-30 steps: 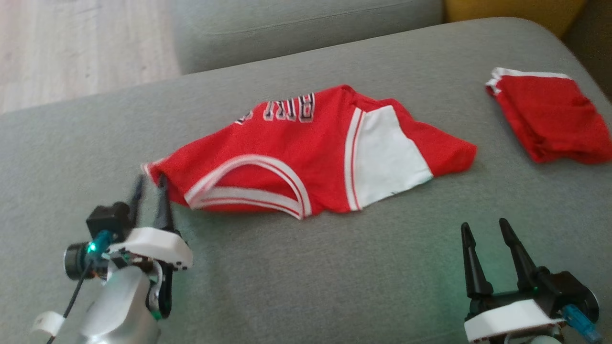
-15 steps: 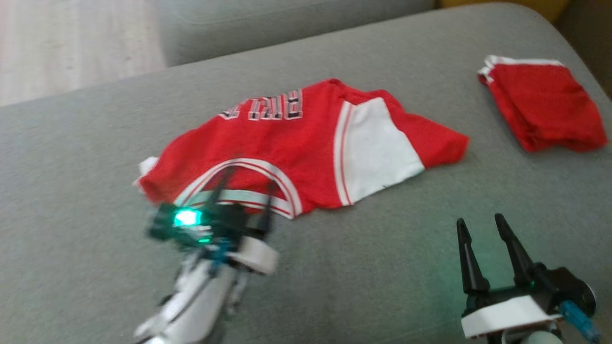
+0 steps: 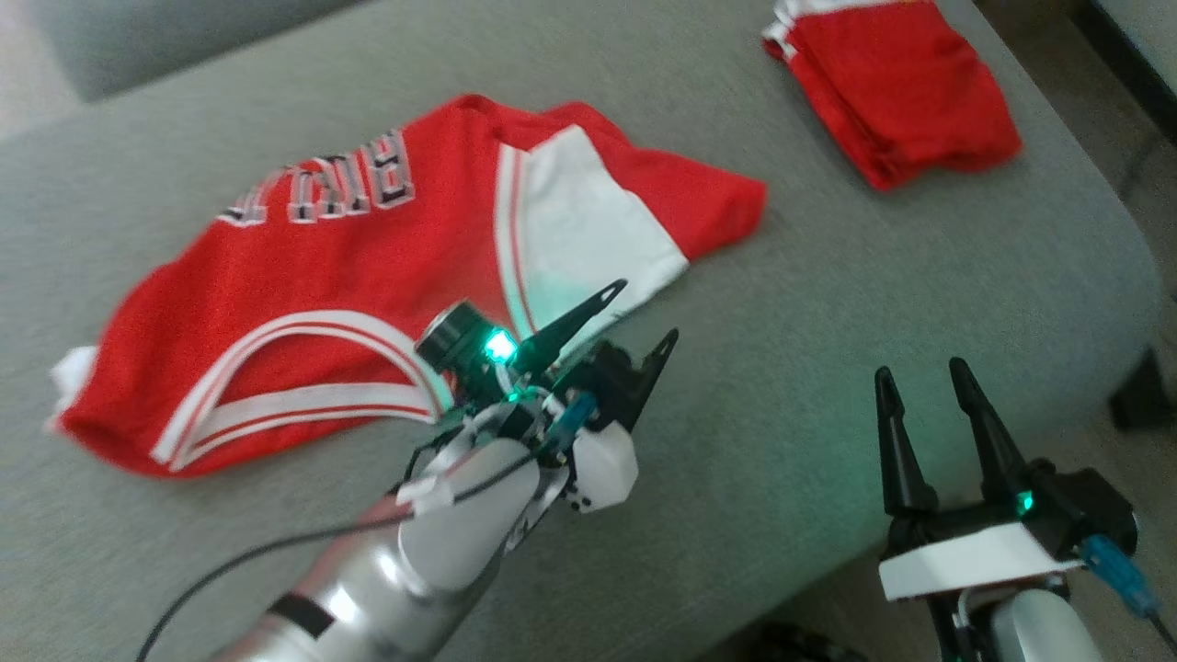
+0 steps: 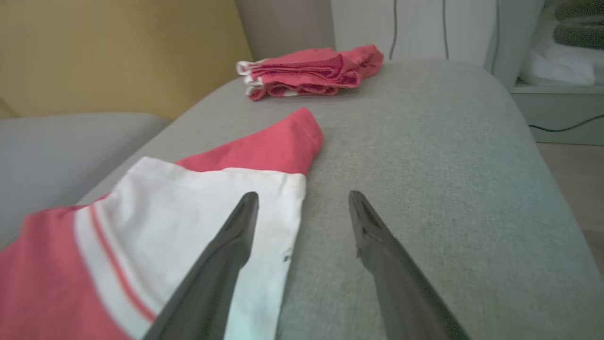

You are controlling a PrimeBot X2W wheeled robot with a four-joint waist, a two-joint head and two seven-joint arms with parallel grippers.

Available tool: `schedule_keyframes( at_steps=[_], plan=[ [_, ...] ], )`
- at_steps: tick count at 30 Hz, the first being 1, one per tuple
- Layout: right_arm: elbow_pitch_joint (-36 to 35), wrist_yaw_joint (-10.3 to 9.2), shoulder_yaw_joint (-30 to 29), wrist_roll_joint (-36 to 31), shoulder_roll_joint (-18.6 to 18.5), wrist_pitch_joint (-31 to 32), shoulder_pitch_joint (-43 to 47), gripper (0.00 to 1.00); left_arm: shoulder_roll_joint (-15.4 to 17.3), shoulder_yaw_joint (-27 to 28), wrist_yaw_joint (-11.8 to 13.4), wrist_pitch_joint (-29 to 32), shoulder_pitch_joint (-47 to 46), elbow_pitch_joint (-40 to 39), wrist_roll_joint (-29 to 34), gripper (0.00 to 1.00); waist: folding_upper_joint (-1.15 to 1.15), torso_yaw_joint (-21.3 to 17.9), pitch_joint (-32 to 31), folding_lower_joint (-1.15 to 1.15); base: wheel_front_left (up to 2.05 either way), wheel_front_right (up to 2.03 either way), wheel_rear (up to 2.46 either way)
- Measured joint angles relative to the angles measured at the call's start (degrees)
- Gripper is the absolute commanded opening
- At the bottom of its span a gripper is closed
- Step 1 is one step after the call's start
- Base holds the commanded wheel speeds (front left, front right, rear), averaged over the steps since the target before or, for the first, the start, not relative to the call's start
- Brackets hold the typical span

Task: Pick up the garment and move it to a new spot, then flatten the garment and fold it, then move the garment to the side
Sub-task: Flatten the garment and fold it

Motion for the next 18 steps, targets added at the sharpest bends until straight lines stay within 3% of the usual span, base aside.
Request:
schedule_keyframes(
  at_steps=[8,15,16,18],
  plan=[
    [0.05,0.00,1.56,3.75,0.14,-0.01,-2.42,1.00,0.09,-6.14,0.67,2.04,-8.17,5.27,-4.55,1.00,0.00,-6.13,7.23,0.01,0.00,0.00,0.00],
    [-0.11,0.00,1.44,4.66,0.30,-0.01,-3.00,1.00,-0.20,-8.15,1.51,1.11,-12.28,10.18,-7.28,1.00,0.00,-8.27,11.04,0.00,0.00,0.00,0.00],
    [-0.14,0.00,1.36,4.91,0.31,-0.01,-3.00,1.00,-0.38,-8.33,1.70,0.75,-12.82,10.74,-7.66,0.59,0.00,-8.35,11.27,0.00,0.00,0.00,0.00],
    [-0.19,0.00,1.26,5.09,0.31,-0.01,-3.00,1.00,-0.66,-8.87,2.43,0.60,-13.60,11.81,-8.34,0.15,0.00,-8.37,11.42,0.00,0.00,0.00,0.00]
  ],
)
